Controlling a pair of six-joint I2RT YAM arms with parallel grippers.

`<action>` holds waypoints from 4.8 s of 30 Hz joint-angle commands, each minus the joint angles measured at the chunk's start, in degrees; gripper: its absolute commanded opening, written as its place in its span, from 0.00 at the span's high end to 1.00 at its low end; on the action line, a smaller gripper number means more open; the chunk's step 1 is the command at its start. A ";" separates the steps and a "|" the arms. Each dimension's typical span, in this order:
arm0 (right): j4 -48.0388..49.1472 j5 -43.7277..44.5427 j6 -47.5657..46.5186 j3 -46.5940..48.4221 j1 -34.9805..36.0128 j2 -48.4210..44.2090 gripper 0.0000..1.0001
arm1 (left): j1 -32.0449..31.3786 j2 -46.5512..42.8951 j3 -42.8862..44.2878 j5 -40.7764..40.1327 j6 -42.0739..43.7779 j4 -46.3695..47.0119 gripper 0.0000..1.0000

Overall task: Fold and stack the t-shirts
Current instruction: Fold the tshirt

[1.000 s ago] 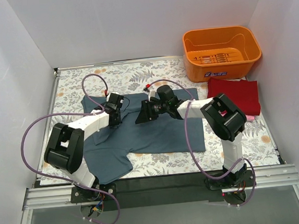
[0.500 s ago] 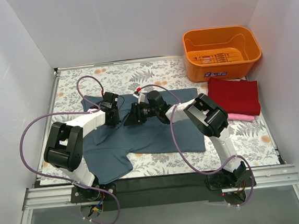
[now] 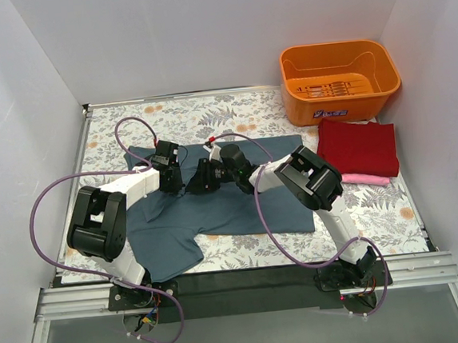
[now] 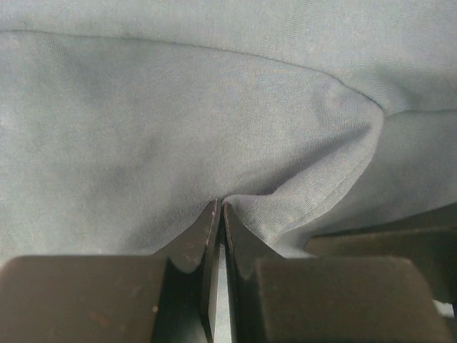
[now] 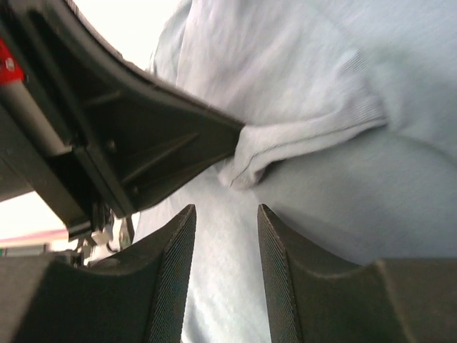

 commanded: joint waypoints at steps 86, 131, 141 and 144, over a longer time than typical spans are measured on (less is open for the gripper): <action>-44.91 18.42 -40.05 -5.26 -33.65 -23.86 0.54 | 15.22 12.38 20.11 -15.04 -15.13 1.48 0.40; -54.66 27.13 -39.18 -16.05 -19.85 -47.04 0.47 | 27.53 -24.14 -8.25 -13.64 -29.18 -15.83 0.25; -54.75 25.46 -39.88 -30.83 -19.85 -57.33 0.47 | 27.44 -22.59 -16.27 -14.43 -29.98 -11.37 0.26; -54.84 25.72 -39.71 -32.94 -19.85 -58.91 0.47 | 27.53 -21.17 -16.71 -14.17 -28.67 -9.17 0.28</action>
